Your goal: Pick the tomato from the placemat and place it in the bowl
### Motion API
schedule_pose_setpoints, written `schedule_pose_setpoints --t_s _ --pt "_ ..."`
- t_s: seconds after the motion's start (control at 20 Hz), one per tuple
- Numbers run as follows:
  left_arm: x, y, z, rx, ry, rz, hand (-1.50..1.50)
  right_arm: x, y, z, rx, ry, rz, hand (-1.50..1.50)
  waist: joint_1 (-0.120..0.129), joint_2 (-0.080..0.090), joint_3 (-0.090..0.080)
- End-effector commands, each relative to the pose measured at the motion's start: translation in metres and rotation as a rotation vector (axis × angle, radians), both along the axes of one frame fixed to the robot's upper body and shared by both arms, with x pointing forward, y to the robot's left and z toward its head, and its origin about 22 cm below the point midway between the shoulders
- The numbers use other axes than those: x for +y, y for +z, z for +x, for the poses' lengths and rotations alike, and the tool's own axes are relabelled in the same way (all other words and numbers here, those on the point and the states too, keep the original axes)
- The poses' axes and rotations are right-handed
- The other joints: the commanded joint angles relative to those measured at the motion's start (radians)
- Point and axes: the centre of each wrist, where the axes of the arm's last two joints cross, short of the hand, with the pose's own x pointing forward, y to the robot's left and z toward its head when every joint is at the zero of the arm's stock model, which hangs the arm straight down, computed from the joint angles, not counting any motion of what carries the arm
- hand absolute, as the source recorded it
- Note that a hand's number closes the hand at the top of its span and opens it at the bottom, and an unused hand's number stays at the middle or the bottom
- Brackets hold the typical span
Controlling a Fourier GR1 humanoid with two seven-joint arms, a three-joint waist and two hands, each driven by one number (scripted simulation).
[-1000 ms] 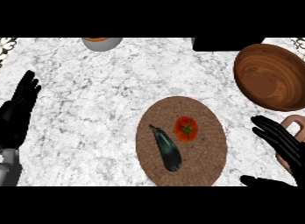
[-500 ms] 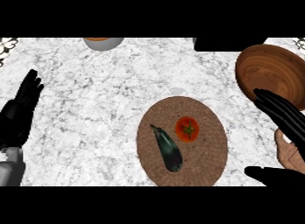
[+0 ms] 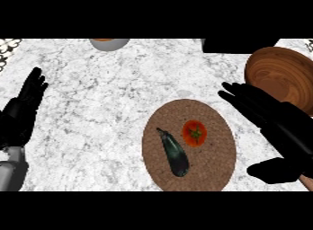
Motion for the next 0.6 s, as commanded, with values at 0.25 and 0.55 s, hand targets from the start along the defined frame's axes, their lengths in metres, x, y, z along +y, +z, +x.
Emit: schedule_pose_setpoints --t_s 0.25,0.55 --pt "0.006 -0.023 -0.006 0.007 0.021 -0.013 0.0 0.052 -0.011 0.035 0.215 0.048 -0.206 -1.5 -0.008 0.001 0.001" --pt "0.002 -0.005 -0.005 0.015 0.012 -0.008 0.0 0.052 -0.038 0.052 0.305 -0.001 -0.345 -1.5 -0.01 -0.001 0.002"
